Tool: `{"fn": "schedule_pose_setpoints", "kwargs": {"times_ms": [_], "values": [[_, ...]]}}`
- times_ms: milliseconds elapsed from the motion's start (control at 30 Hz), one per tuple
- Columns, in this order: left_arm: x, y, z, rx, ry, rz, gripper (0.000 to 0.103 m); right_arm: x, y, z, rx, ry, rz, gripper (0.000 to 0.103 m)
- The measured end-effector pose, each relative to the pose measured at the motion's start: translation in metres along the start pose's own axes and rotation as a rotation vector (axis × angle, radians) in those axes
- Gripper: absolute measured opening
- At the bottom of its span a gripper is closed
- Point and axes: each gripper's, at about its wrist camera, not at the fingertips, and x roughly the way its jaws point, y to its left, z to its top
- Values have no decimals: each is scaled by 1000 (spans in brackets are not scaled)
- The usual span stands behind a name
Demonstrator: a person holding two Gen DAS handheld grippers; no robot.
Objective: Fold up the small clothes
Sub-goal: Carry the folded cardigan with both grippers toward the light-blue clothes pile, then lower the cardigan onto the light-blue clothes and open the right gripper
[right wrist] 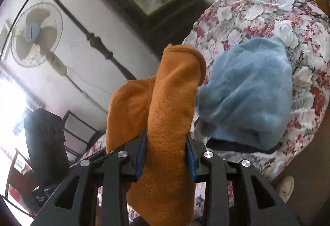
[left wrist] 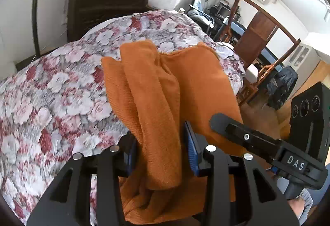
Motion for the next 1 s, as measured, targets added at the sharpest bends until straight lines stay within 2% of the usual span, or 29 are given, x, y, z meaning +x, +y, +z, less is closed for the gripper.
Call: {"fn": "schedule_pose_setpoints", "kwargs": {"times_ms": [400,567,767,900,1000], "values": [[38,-65,75,112,-44,-57,38,-33,-34,55,49,-147,-41,34],[64,-81,96,121,-38,-91,38,-36,-62,77,95,-197,-51,34],[102,-96,110,127,-6,-125,38,-32,-103,86,187,-231,-54,34],[131,-87,109,91,40,-104,39,-15,-135,83,263,-205,-49,34],[154,-62,98,25,73,-31,45,4,-162,74,312,-170,-59,36]]}}
